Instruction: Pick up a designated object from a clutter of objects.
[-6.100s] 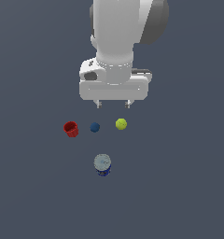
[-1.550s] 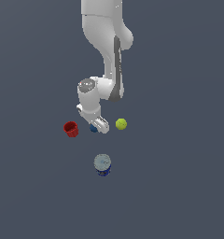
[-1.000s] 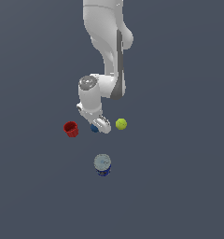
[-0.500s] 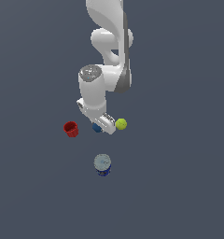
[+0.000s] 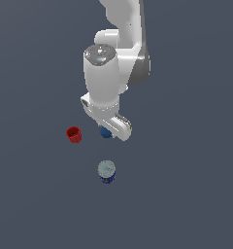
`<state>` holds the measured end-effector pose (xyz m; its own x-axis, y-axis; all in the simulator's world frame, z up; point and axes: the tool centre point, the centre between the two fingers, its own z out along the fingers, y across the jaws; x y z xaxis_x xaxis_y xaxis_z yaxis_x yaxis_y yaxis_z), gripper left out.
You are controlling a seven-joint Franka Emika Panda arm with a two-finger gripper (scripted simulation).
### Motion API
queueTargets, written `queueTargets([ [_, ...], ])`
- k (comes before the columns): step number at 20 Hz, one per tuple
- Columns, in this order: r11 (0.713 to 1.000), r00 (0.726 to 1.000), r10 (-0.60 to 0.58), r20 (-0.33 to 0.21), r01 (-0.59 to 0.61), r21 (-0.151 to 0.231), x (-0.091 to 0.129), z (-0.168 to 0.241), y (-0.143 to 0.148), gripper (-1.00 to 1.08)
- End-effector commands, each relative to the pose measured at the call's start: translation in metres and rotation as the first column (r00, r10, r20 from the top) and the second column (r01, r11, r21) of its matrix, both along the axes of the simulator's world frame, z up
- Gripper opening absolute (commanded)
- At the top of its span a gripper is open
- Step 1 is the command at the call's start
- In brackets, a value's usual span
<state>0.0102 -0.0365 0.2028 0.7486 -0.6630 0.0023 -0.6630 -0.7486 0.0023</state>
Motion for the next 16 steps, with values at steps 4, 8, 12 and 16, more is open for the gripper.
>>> queueTargets([
  [4,1.000,1.000,0.000,0.000,0.000,0.000,0.029,0.044,0.016,-1.00],
  [8,1.000,1.000,0.000,0.000,0.000,0.001,0.048,0.071,0.026,-1.00],
  [12,1.000,1.000,0.000,0.000,0.000,0.002,0.065,0.095,0.035,-1.00],
  [16,1.000,1.000,0.000,0.000,0.000,0.002,0.081,0.116,0.043,-1.00],
])
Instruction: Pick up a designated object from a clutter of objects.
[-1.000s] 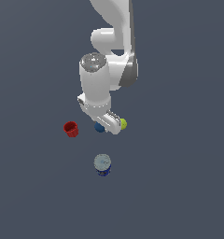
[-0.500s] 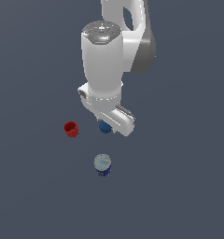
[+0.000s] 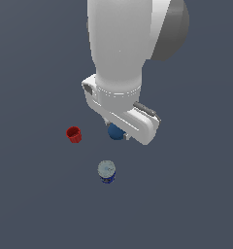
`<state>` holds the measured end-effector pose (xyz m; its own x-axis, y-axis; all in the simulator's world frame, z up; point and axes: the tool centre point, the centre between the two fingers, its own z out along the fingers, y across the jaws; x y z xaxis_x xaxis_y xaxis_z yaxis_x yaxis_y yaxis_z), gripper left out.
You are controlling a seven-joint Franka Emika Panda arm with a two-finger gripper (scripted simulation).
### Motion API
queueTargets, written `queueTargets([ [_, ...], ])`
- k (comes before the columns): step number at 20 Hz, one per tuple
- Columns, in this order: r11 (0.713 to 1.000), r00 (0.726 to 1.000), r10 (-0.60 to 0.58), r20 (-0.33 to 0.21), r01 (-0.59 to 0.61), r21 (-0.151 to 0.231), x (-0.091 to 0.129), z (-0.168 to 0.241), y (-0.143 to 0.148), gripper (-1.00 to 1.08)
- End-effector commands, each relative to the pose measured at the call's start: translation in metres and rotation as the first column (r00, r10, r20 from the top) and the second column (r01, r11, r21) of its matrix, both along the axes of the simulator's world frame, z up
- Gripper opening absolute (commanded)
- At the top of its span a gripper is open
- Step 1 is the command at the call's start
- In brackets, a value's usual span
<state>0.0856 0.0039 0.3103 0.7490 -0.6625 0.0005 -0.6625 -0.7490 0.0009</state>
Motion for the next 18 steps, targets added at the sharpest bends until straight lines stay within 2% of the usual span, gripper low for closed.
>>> queueTargets([
  [1,1.000,1.000,0.000,0.000,0.000,0.000,0.009,0.013,0.005,-1.00],
  [9,1.000,1.000,0.000,0.000,0.000,0.001,0.029,0.038,0.014,-1.00],
  [18,1.000,1.000,0.000,0.000,0.000,0.001,0.036,0.046,0.017,-1.00],
])
